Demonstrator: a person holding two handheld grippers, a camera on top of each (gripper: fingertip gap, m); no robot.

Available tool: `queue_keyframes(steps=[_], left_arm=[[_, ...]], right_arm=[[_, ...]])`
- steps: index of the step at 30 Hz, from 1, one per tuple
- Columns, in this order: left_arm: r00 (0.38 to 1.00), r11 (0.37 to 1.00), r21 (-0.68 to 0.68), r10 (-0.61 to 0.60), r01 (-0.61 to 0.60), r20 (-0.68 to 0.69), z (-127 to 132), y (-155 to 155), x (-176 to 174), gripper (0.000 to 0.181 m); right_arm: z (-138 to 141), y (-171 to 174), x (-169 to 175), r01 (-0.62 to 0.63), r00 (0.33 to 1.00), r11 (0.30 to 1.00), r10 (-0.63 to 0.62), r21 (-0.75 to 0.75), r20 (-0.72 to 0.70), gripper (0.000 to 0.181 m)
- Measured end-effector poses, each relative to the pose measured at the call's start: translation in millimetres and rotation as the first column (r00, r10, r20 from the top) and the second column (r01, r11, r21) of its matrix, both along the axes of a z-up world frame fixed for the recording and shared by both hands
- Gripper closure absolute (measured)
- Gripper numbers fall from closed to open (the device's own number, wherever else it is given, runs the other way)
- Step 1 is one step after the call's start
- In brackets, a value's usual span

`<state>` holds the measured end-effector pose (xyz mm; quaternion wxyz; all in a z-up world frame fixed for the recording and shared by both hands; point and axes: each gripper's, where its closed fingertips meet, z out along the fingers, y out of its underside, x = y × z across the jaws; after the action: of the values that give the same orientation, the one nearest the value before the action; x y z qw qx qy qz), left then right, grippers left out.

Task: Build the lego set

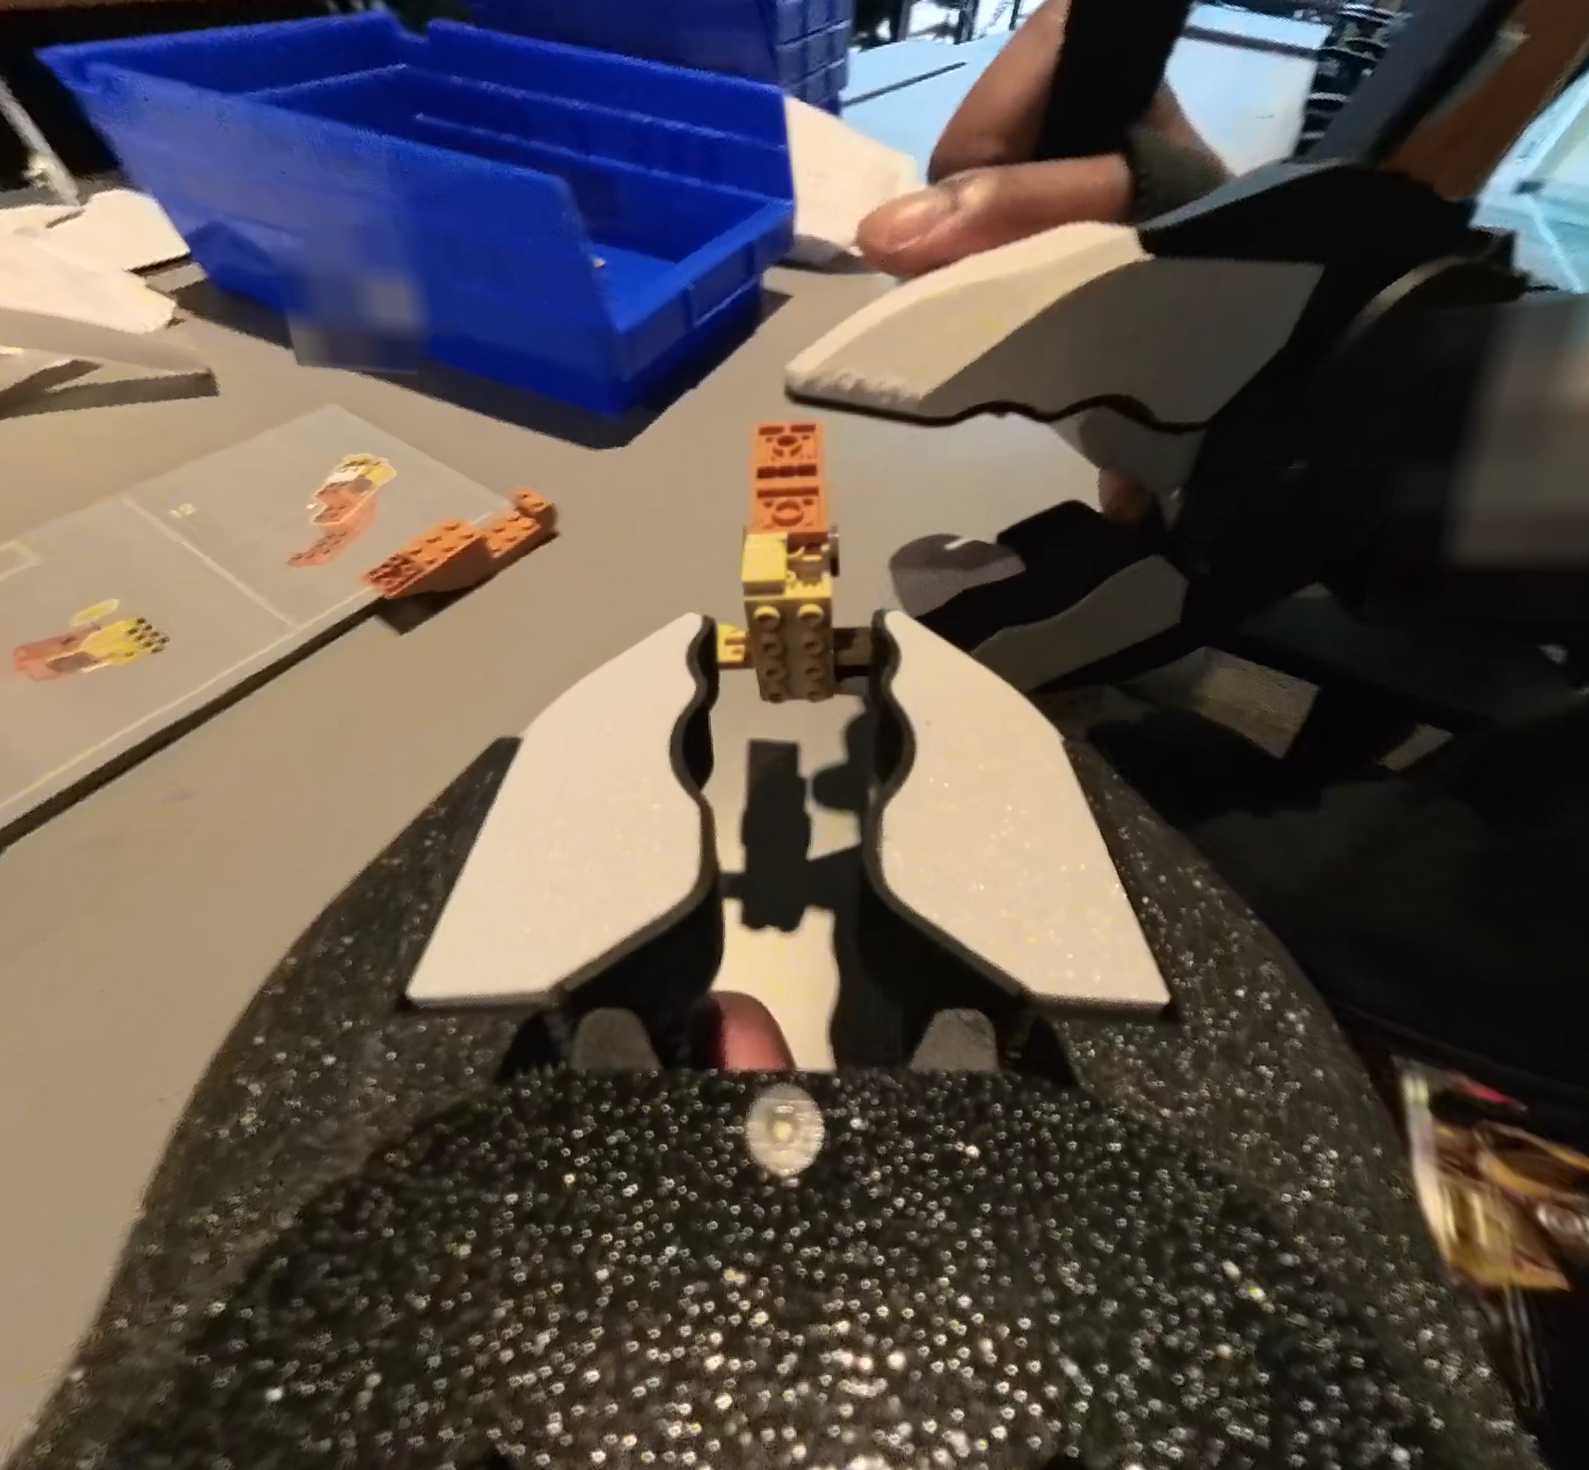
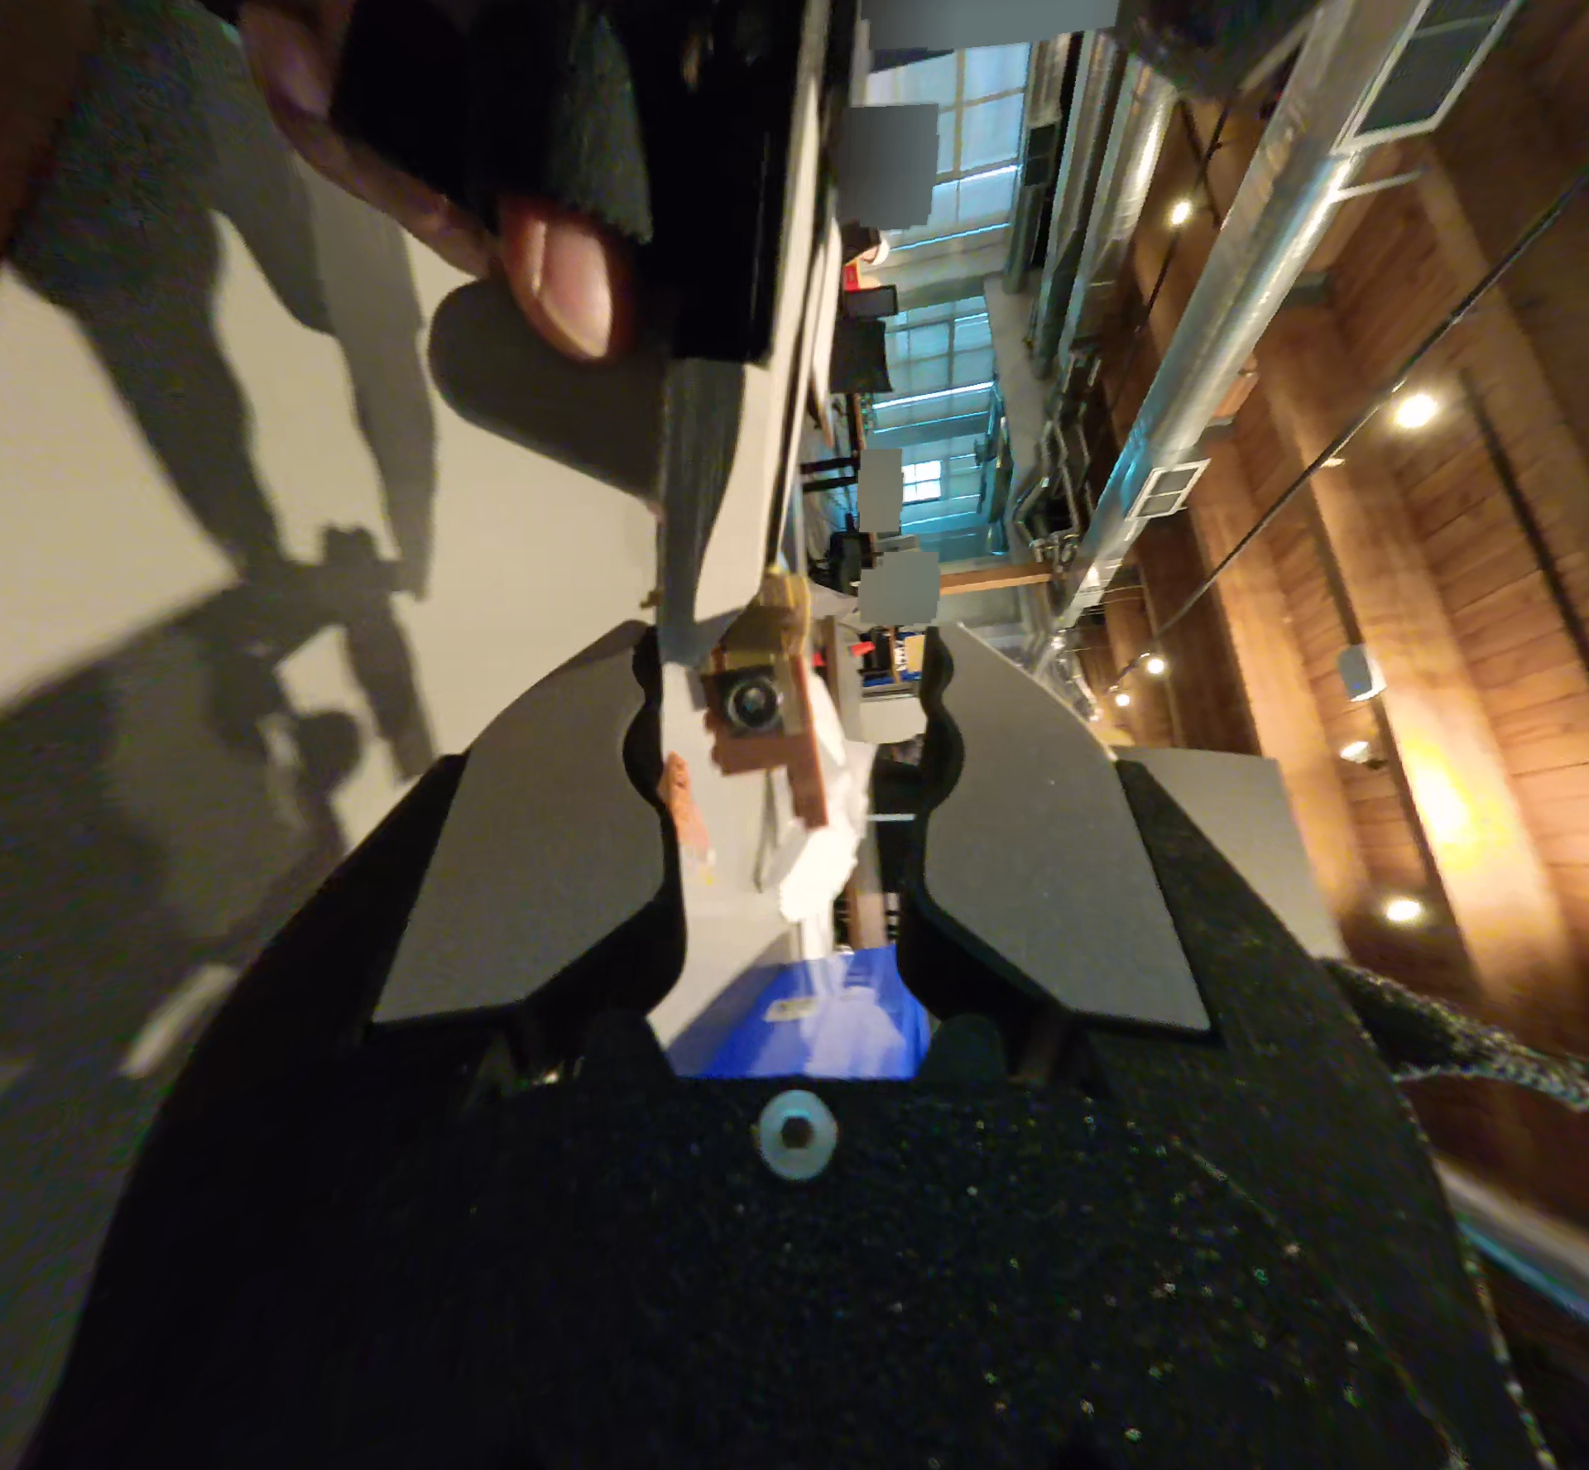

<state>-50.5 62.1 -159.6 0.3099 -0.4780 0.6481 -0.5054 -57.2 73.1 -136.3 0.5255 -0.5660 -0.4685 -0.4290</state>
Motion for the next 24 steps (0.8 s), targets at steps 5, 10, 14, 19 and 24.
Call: queue_keyframes(steps=[5, 10, 14, 19, 24], left_arm=[[0.993, 0.99, -0.076, 0.116, -0.116, -0.004, -8.3, 42.2, 16.9, 0.148], [0.985, 0.983, -0.063, 0.171, -0.173, -0.026, -11.9, 72.6, 29.7, 0.148], [0.983, 0.979, -0.095, 0.178, -0.182, -0.051, -14.1, 83.7, 34.9, 0.148], [0.99, 0.956, -0.257, 0.129, -0.139, -0.054, -8.6, 88.8, 34.6, 0.149], [0.994, 0.913, -0.394, 0.103, -0.108, -0.034, -2.0, 95.3, 31.6, 0.149]], right_arm=[[-17.8, 23.5, 19.6, 0.003, 0.996, 1.0, -0.006, -0.03, -0.09, 0.123], [-24.8, 46.6, 33.3, 0.007, 0.987, 0.999, -0.013, -0.042, -0.159, 0.125], [-30.6, 54.3, 38.2, 0.002, 0.97, 0.998, -0.016, -0.059, -0.242, 0.125], [-31.0, 53.6, 41.9, -0.014, 0.939, 0.998, -0.006, -0.055, -0.344, 0.127], [-32.6, 53.4, 47.0, -0.02, 0.908, 0.998, -0.009, -0.064, -0.42, 0.128]])
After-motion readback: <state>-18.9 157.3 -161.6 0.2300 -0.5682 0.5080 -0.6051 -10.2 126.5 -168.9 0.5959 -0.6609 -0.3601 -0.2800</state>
